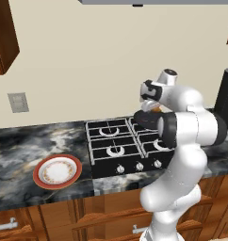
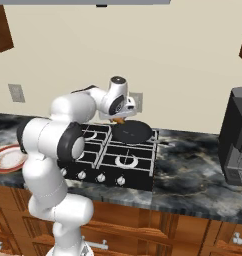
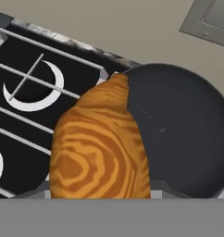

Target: Pick the croissant and place it on the pan. Then turn on the stove to warm the croissant.

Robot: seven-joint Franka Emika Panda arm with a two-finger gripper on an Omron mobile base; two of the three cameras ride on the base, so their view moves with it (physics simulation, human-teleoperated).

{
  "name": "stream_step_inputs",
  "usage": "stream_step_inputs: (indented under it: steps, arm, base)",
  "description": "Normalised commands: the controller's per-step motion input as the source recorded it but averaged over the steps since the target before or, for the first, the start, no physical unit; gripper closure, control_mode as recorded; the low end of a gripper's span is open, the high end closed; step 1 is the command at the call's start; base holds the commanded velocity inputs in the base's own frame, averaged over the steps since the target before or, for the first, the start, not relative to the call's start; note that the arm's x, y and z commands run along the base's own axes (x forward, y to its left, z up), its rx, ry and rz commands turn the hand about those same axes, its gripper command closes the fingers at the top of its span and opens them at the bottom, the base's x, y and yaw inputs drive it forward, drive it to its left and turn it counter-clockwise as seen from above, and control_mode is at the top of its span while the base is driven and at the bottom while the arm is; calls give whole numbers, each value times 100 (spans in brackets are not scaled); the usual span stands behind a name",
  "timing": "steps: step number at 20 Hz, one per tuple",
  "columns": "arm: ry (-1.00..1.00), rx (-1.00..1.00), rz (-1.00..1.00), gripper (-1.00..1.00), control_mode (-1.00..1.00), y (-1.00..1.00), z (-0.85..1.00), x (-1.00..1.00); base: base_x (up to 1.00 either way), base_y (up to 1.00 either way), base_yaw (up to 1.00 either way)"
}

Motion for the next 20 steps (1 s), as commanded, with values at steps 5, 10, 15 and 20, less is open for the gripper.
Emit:
stream_step_inputs:
  steps: [5,10,15,20]
  arm:
    - [1,0,0,100,-100,-5,-24,29]
    - [3,0,0,100,-100,-2,-26,28]
    - [2,0,0,100,-100,-2,-26,23]
    - [1,0,0,100,-100,-8,-23,23]
  base:
    - [0,0,0]
    - [0,0,0]
    - [0,0,0]
    - [0,0,0]
